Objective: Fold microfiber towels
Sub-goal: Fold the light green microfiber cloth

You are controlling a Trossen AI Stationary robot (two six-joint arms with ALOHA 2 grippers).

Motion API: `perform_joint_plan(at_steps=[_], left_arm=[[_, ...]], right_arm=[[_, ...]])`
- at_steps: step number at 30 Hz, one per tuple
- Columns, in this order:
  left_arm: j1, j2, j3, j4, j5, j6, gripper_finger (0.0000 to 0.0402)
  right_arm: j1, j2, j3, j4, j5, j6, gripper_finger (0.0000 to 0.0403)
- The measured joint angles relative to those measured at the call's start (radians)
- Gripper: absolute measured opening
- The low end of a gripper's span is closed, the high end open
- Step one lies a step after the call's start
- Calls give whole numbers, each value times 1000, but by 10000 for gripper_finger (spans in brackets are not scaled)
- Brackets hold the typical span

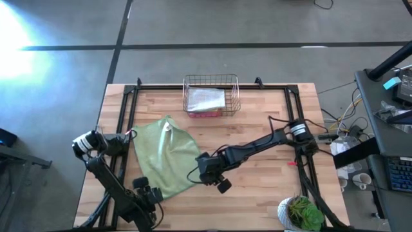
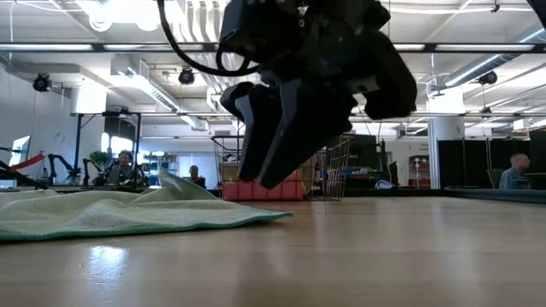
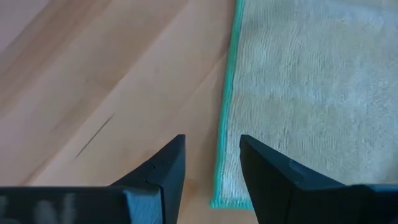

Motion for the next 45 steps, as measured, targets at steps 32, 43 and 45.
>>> perform_joint_plan(at_steps=[32,43,45], left_arm=[[2,32,-50,97,-34,-1,8],[27,-86,38,284,73,-11,2],[36,-113,47,348,89,-55,1]], right_arm=[[-31,72,5,-37,47,318,13],[-3,-59,56,-291,11,455,9],[14,-86,64,-318,-19,484,9]])
